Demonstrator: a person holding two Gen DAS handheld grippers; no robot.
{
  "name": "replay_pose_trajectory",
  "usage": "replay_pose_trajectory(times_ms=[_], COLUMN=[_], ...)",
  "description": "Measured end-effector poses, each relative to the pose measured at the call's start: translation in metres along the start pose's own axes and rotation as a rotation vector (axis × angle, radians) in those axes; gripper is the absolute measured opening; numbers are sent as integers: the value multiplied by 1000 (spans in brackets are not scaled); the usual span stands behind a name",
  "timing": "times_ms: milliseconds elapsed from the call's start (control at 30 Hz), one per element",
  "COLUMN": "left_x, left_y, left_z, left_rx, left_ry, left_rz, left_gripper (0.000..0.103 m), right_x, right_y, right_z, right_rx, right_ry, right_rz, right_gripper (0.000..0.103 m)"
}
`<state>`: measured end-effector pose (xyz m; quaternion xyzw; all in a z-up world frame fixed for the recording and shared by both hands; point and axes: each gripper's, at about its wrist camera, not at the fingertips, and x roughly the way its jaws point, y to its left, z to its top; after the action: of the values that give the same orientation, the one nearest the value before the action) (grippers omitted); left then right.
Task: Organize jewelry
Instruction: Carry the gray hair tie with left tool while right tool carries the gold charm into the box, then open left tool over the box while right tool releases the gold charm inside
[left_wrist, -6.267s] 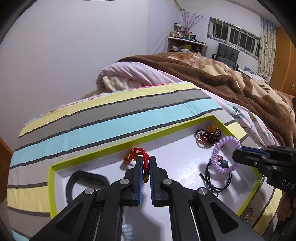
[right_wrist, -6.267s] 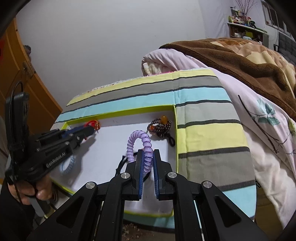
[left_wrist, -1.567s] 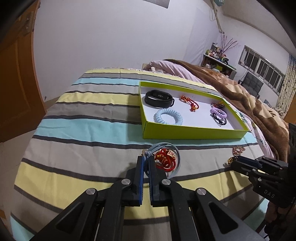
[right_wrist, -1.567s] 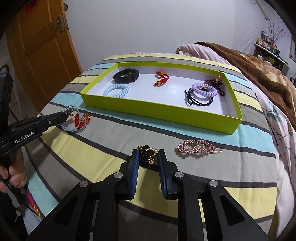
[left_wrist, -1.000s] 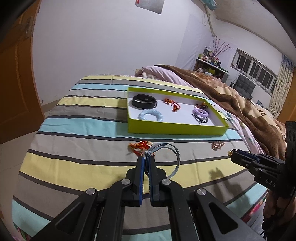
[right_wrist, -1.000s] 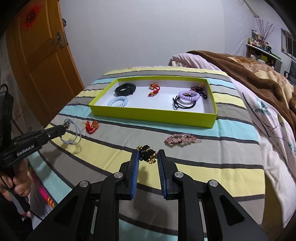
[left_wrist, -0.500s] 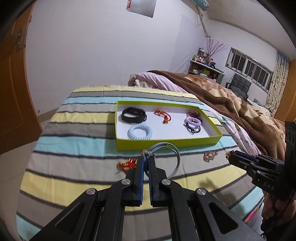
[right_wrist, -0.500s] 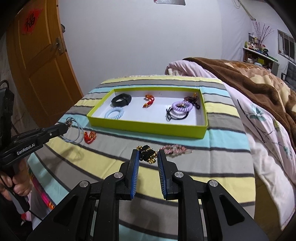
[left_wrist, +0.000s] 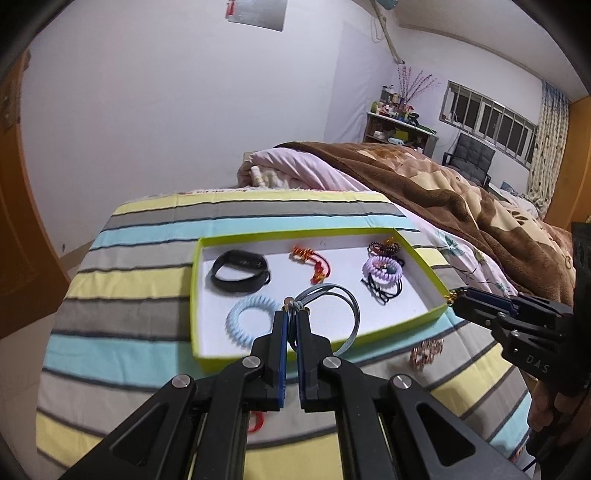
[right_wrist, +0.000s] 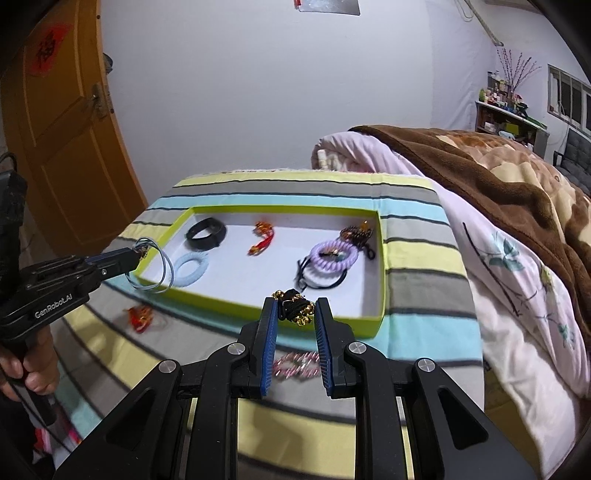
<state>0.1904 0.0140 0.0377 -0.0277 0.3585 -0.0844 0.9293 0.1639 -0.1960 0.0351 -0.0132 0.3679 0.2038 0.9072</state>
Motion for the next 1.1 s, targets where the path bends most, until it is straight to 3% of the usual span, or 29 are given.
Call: replay_pose_trajectory(times_ms=[300,600,1100], left_x=[48,86,109], left_y=[-15,-20,-24], left_z=[17,12,9], left_rx=[35,47,44], left_ry=[63,137,184], left_rz=[-24,-17,-35], left_gripper=[4,4,5], right_x=[35,61,74], right_y=[-16,-24,-27], right_z=[13,11,10], right_rx=[15,23,17], right_ry=[53,118,170], right_rz=[-13,-24,-40], right_gripper=[21,21,25])
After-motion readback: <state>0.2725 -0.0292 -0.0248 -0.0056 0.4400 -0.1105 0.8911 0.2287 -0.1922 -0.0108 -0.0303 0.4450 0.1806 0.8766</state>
